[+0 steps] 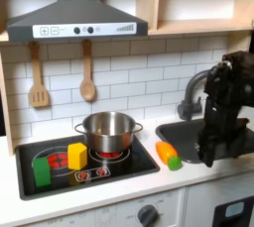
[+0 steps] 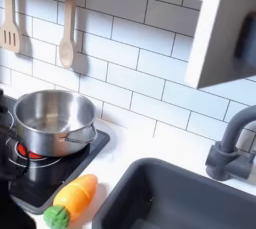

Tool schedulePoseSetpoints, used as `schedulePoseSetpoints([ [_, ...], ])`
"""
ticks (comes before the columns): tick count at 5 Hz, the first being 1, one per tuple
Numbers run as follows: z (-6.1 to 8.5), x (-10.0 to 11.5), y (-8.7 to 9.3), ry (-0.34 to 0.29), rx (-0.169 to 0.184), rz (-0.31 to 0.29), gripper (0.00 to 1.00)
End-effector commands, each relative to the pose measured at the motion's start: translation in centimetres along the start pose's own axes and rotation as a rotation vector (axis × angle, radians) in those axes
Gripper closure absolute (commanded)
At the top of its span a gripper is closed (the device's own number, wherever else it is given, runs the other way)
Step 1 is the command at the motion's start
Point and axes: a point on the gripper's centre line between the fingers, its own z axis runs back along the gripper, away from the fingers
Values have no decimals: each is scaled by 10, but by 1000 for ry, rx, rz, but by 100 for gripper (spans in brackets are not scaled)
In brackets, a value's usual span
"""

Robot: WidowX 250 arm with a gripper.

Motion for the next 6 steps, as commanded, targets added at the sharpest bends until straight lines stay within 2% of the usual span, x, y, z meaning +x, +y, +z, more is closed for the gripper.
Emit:
schedulePoseSetpoints([
  [1, -6, 30, 4, -39, -17, -21, 0],
  [3, -21, 60, 12, -36, -87, -153, 0],
  [4, -27, 74, 16, -28, -134, -177, 0],
  [5, -36, 83, 15, -12, -157, -152, 0],
  [6, -45, 90, 16, -8, -142, -176, 0],
])
